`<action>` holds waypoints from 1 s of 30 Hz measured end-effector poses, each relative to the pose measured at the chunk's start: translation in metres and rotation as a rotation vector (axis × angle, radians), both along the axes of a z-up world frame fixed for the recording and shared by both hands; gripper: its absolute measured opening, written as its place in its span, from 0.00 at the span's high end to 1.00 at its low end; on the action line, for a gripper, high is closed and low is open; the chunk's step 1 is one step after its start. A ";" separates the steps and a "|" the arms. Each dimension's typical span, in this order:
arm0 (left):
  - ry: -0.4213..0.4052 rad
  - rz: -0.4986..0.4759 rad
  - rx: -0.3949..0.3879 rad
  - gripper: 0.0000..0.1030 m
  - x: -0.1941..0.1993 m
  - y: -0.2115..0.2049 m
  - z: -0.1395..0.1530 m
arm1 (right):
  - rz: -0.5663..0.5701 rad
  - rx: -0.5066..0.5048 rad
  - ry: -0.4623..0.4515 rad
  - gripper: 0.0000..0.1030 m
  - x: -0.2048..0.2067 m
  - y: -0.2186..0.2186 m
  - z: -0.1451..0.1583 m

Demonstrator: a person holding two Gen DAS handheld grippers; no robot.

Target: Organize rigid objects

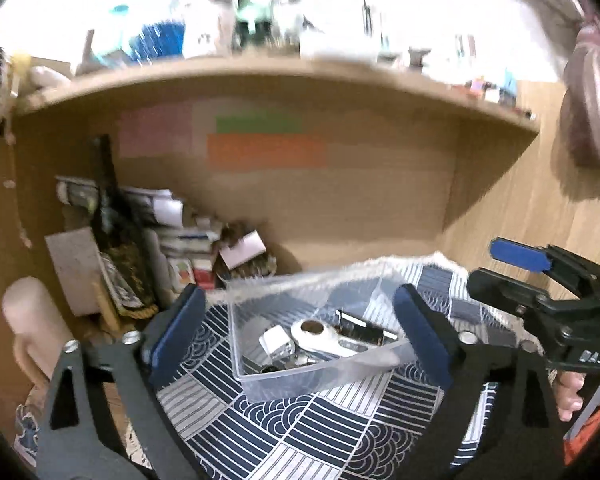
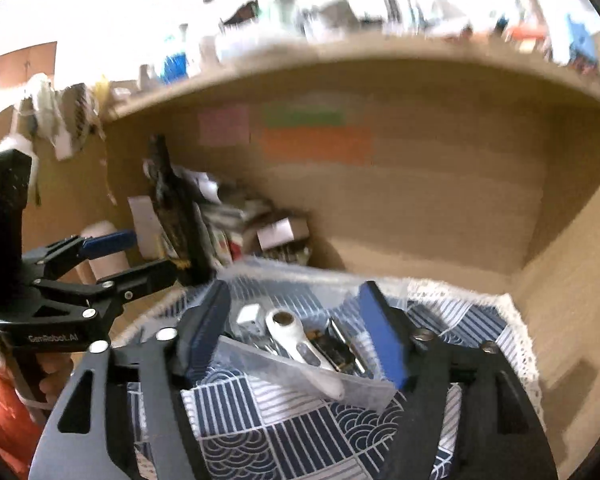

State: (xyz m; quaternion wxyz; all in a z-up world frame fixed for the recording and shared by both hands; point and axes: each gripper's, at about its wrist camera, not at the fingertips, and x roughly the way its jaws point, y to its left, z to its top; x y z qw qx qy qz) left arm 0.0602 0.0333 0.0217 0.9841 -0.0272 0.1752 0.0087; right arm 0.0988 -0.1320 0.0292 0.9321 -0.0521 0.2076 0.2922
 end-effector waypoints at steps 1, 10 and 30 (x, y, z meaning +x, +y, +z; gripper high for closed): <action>-0.016 0.005 -0.001 0.01 -0.006 0.000 0.003 | -0.005 0.012 -0.023 0.25 -0.008 -0.002 0.005; -0.068 0.005 -0.011 0.00 -0.040 -0.005 0.009 | -0.040 0.077 -0.116 0.00 -0.051 -0.008 0.017; -0.084 -0.009 -0.004 0.00 -0.057 -0.013 0.005 | -0.059 0.103 -0.108 0.00 -0.069 -0.021 0.012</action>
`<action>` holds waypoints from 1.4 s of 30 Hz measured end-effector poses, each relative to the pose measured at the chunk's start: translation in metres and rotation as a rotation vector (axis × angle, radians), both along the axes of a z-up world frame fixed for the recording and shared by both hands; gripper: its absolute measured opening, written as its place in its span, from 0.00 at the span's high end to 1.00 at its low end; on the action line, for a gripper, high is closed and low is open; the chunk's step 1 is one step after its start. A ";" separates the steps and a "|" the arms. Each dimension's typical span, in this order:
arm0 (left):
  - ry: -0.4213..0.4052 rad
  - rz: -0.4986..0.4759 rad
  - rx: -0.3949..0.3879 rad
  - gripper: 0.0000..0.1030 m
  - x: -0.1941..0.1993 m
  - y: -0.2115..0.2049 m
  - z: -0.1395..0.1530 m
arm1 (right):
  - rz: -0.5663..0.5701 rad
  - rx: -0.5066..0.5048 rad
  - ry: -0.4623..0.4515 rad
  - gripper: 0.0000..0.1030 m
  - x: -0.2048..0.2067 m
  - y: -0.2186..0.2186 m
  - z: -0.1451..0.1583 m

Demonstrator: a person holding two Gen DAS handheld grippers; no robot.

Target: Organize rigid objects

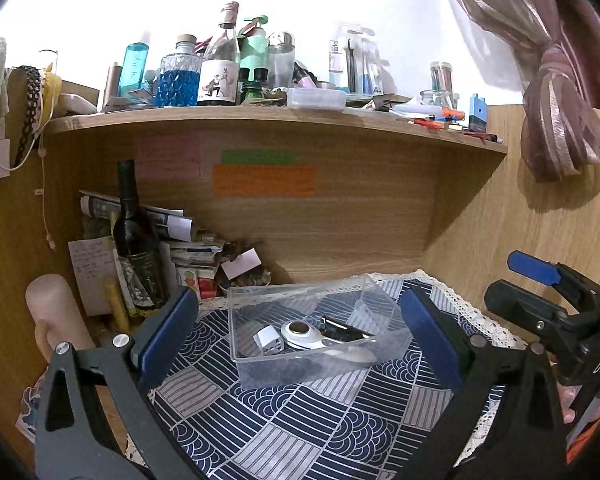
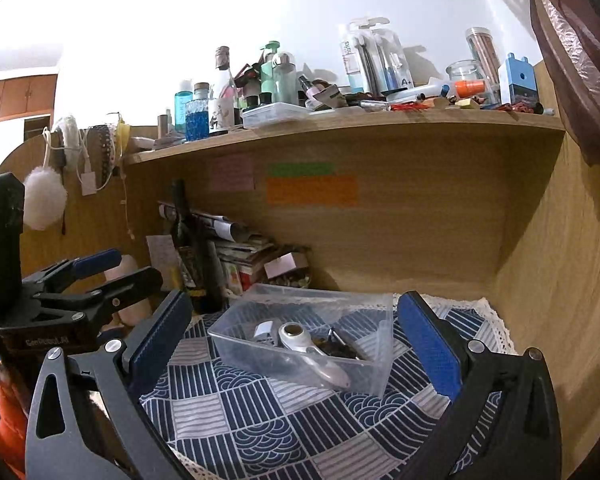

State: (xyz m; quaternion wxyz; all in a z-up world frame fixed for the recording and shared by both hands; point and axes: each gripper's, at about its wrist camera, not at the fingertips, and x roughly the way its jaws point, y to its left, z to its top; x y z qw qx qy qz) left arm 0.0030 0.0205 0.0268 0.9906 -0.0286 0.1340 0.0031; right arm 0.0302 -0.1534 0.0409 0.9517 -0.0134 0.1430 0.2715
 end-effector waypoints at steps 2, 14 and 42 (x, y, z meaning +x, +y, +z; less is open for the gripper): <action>-0.001 -0.002 0.005 0.00 0.000 -0.001 0.000 | 0.000 0.001 0.001 0.00 0.000 0.000 0.000; -0.003 -0.001 0.009 0.00 0.001 -0.003 0.001 | 0.001 0.002 0.000 0.00 0.000 0.000 0.001; -0.005 -0.047 -0.010 0.00 0.002 -0.001 0.003 | 0.002 -0.010 0.007 0.00 -0.001 0.008 0.001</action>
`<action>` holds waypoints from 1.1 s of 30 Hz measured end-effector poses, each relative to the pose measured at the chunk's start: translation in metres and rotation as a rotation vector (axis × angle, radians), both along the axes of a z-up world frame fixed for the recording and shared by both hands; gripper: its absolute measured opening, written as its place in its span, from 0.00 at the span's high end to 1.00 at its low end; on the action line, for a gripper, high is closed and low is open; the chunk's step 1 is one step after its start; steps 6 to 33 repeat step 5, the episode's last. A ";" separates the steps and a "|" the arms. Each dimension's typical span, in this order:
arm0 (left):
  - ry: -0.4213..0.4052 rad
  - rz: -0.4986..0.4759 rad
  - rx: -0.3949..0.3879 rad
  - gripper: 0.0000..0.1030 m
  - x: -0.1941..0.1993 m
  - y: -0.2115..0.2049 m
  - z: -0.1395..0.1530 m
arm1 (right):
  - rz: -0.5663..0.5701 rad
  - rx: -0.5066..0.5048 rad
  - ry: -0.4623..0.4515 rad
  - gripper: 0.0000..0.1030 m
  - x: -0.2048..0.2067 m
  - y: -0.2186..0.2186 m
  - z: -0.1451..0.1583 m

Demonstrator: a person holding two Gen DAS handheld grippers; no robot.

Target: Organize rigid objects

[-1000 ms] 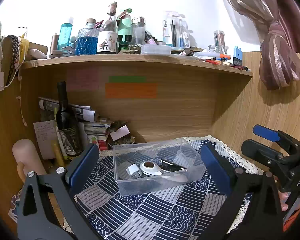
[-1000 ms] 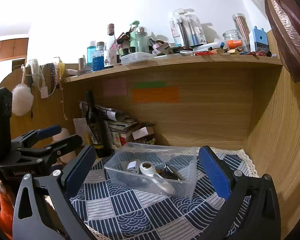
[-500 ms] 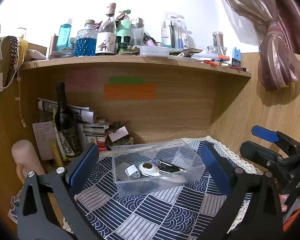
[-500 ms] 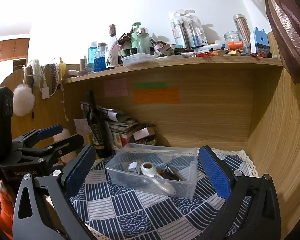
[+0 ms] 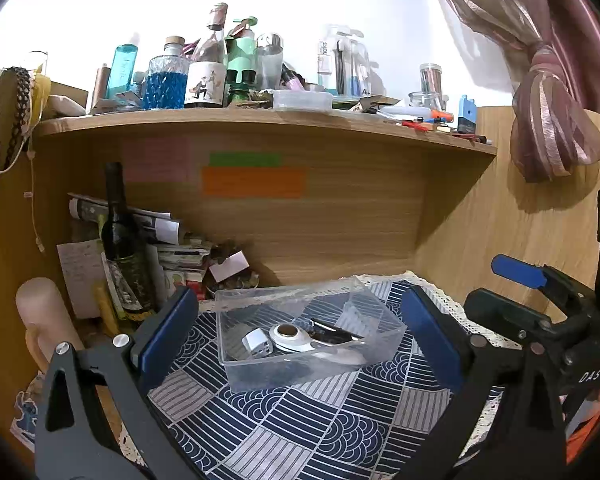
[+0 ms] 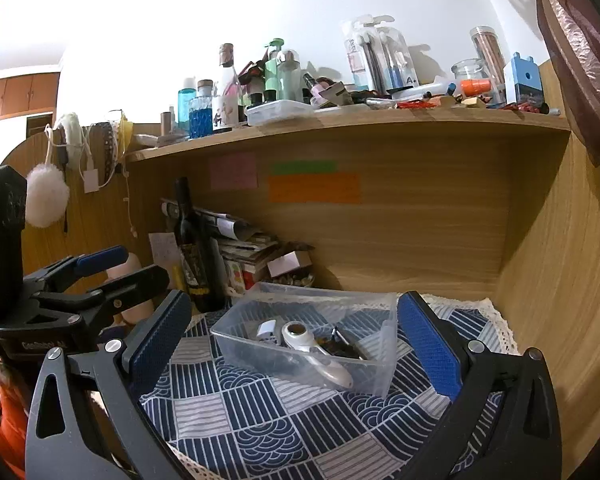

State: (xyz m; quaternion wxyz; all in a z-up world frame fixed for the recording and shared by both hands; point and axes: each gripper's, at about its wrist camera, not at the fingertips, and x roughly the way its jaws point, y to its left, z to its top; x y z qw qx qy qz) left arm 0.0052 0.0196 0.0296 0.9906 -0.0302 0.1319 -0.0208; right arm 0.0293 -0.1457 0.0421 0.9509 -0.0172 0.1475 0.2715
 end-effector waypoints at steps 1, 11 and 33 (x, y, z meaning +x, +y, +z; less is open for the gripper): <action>-0.001 -0.001 0.000 0.00 0.000 0.000 0.000 | 0.000 -0.001 0.001 0.00 0.000 0.000 0.000; -0.002 -0.002 0.000 0.00 0.001 -0.001 0.000 | 0.002 -0.004 0.004 0.00 0.002 0.001 -0.001; -0.002 -0.002 0.000 0.00 0.001 -0.001 0.000 | 0.002 -0.004 0.004 0.00 0.002 0.001 -0.001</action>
